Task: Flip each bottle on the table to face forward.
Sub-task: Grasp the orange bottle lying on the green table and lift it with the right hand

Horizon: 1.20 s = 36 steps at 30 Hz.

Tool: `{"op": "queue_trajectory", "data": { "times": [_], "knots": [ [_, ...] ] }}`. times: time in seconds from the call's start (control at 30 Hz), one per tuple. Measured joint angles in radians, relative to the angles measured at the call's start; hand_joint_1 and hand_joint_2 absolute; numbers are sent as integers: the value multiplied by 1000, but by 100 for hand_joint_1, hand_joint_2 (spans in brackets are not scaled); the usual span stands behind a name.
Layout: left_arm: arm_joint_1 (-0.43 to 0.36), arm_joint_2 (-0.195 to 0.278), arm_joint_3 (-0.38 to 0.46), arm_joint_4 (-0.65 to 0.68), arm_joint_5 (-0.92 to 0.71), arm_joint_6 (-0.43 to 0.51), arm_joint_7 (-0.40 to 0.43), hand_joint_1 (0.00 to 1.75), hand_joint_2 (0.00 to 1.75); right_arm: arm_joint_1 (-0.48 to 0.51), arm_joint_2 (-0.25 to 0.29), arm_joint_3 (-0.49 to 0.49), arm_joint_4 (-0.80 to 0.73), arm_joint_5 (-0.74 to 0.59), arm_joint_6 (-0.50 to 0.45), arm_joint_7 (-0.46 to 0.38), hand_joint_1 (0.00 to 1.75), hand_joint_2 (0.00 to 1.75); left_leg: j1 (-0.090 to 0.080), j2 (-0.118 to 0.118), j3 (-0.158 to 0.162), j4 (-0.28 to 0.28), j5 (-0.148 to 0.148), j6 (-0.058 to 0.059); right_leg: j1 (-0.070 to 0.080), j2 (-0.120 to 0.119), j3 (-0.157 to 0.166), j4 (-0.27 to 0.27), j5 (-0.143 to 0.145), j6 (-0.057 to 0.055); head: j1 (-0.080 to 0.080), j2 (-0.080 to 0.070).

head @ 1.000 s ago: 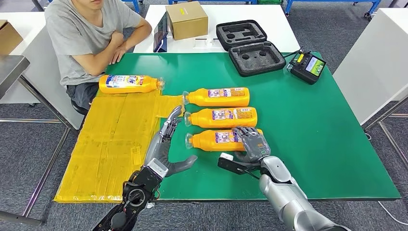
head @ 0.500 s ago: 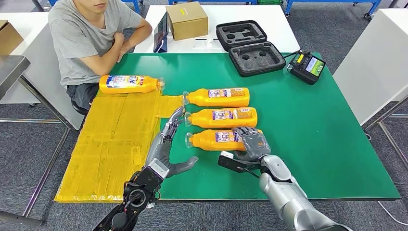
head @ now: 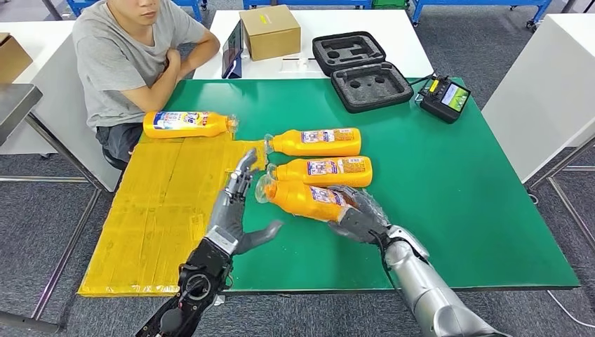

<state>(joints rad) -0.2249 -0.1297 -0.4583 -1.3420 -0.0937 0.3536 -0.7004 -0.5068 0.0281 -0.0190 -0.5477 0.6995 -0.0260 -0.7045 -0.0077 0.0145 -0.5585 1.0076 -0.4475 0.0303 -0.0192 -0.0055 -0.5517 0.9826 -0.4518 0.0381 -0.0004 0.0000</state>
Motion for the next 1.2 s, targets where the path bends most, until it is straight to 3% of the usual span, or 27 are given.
{"op": "queue_trajectory", "data": {
  "times": [0.57, 0.83, 1.07, 1.2],
  "knots": [
    [41, 1, 25, -160, 22, 110, 0, 0, 175, 31, 6, -10, -42, -142, 33, -3, 175, 175, 0, -1, -1, 0, 1, 0, 0, 0, -1, 0, 1, 1, 0, 0],
    [65, -9, 57, -109, 72, 0, 0, 0, 175, 96, 7, 33, -135, -333, 69, -3, 175, 175, 0, -1, -5, 0, 1, 0, 0, 0, -5, 0, 1, 1, 0, 0],
    [69, -30, 78, -11, 90, -31, 0, 0, 175, 142, 6, 67, -211, -381, 79, 1, 175, 175, 0, -1, -10, 0, 1, 1, -1, -1, -8, 0, 1, 1, 0, 0],
    [64, -48, 84, 59, 81, -97, 0, 0, 175, 157, 3, 89, -235, -405, 77, 3, 175, 175, 0, -1, -11, 0, 1, 1, -1, -1, -10, 0, 1, 1, 0, 0]
  ]
}}
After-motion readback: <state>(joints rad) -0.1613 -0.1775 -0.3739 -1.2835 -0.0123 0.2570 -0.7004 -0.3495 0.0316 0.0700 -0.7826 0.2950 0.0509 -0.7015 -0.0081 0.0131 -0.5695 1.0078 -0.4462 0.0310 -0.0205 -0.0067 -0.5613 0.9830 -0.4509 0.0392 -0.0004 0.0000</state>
